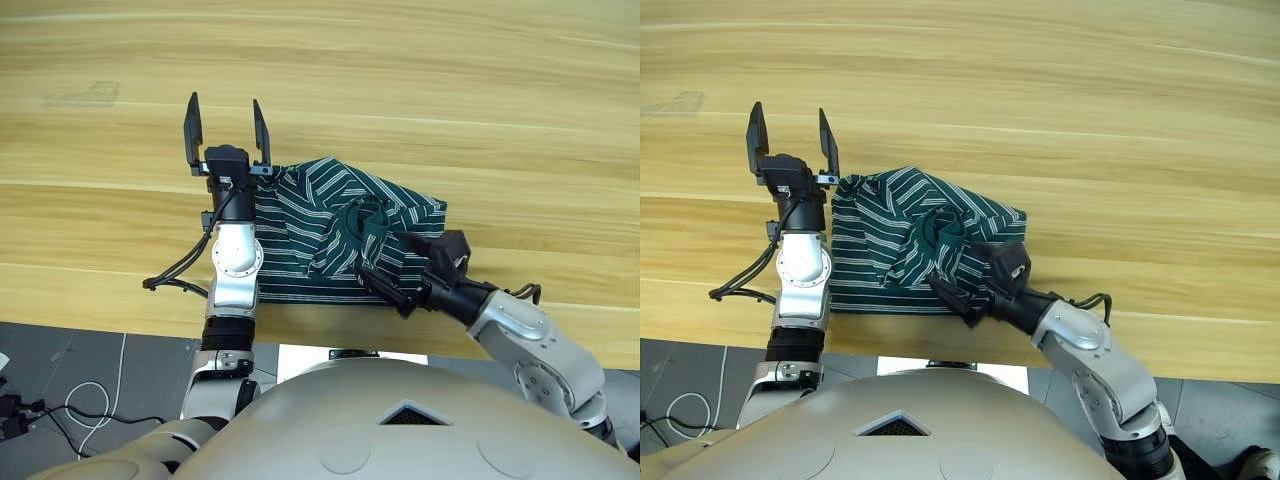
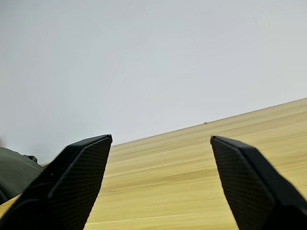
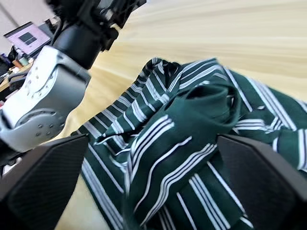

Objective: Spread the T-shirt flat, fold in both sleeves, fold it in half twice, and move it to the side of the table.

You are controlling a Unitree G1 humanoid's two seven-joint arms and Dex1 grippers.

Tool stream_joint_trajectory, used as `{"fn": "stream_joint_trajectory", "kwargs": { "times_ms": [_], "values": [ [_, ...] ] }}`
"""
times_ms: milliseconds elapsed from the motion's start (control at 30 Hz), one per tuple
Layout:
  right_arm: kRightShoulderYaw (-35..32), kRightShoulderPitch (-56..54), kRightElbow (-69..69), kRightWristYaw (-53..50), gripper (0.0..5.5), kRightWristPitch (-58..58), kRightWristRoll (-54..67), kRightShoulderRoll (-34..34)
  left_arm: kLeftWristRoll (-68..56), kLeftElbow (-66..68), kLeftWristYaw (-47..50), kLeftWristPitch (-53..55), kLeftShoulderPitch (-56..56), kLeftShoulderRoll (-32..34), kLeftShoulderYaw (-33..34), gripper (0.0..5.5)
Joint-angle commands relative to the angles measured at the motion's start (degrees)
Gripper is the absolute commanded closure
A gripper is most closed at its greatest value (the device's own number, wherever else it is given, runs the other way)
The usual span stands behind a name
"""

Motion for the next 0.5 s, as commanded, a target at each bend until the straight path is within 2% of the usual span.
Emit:
{"fn": "stream_joint_trajectory", "kwargs": {
  "times_ms": [33,500],
  "values": [
    [-0.52,-2.32,-1.09,-4.59,1.32,5.99,1.10,2.23,0.83,-0.84,0.50,1.07,-0.18,-0.09,-0.13,1.70],
    [1.58,-2.99,-0.57,-5.27,3.86,12.77,0.88,1.58,0.74,-1.77,0.94,1.61,0.23,-0.20,-0.30,1.70]
  ]
}}
